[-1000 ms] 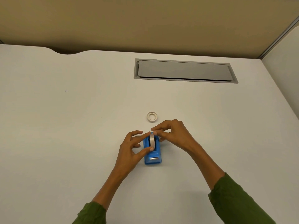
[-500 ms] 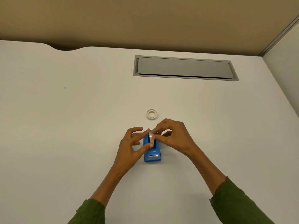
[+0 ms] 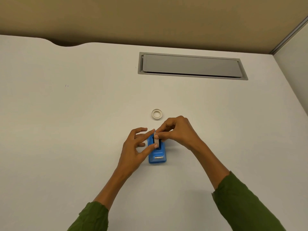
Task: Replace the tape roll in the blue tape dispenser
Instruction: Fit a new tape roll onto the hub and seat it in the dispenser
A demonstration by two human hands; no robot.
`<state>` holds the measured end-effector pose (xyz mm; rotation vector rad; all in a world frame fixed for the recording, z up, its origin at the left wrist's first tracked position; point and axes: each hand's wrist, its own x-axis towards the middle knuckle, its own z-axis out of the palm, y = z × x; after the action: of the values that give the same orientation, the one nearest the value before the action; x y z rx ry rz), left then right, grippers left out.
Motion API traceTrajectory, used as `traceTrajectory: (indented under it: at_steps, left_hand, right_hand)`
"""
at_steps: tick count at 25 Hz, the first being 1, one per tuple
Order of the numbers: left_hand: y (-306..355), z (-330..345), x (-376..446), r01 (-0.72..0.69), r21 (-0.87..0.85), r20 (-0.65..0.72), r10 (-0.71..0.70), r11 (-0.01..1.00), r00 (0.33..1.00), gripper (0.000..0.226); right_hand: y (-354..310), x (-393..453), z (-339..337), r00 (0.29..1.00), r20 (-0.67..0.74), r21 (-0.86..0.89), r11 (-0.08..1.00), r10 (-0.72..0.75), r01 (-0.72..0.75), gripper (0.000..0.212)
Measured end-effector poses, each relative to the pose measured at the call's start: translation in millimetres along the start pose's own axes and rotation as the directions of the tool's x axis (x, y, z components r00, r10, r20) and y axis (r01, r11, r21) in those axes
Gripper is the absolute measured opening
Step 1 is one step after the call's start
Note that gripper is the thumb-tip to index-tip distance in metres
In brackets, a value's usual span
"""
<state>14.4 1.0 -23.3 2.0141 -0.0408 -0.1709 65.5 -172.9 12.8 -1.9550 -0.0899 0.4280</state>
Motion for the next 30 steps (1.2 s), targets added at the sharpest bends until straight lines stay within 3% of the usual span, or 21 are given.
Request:
traceTrajectory:
  at_steps: [7,11,19,30]
  left_hand:
    - [3,0,-1,0.015,-0.02,0.011,-0.015,1.0,1.0,0.049]
    - [3,0,0,0.015,-0.041,0.015,-0.015,0.999,1.0,0.048]
    - [2,1,0,0.028,-0.102,-0.012,-0.029,0.994,1.0,0.048]
    - [-1,1,0,0.029,-0.114,-0.003,-0.029,0.993,1.0,0.045]
  right_hand:
    - [3,9,4,0.997,0.005,0.088,0.993,0.075,-0.075,0.008]
    - [10,5,6,0.999,-0.025,0.088,0.996,0.023,-0.021,0.005]
    - [17,-7,4,1.0,0.006,0.008,1.0,0.021,-0.021,0.022]
    - [14,-3,22,0.969,-0.087,0.277,0.94,0.23,-0.198,0.003]
